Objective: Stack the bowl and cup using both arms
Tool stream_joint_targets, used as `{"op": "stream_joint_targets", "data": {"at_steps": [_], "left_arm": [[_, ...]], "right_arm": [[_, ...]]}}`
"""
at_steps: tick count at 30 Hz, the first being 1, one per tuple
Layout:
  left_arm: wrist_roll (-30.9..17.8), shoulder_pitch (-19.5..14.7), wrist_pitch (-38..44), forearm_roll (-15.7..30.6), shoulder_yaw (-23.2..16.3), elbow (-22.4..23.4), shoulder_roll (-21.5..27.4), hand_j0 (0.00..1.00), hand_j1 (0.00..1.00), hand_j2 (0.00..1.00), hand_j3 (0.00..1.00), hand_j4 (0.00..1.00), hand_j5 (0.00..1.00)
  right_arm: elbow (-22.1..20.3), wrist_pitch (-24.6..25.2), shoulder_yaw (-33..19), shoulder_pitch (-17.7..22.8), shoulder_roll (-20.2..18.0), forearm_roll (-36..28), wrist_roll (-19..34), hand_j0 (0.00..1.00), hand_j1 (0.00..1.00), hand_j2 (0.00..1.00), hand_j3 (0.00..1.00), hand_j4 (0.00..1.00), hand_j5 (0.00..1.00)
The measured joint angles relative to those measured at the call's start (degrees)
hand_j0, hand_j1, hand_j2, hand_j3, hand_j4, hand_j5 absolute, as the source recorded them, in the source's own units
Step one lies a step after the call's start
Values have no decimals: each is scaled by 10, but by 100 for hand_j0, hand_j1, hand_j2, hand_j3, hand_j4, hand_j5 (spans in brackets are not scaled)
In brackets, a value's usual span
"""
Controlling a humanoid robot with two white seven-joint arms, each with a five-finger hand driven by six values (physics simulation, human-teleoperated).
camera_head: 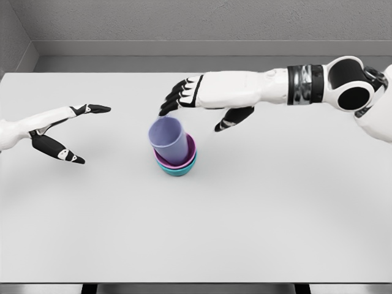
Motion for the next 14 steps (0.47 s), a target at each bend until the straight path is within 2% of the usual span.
{"op": "stream_joint_targets", "data": {"at_steps": [3,9,14], "left_arm": [[0,-1,0,0,-2,0,2,100,100,100,100,100,100],[-1,-1,0,0,-3,0,5,100,100,100,100,100,100],[-1,-1,0,0,-3,0,6,100,100,100,100,100,100]], "right_arm": [[1,0,-6,10,-21,-1,-4,100,100,100,100,100,100],[3,0,-7,46,-90,-1,-9,100,100,100,100,100,100],[5,0,-8,61,-136,-2,-17,100,100,100,100,100,100]]}}
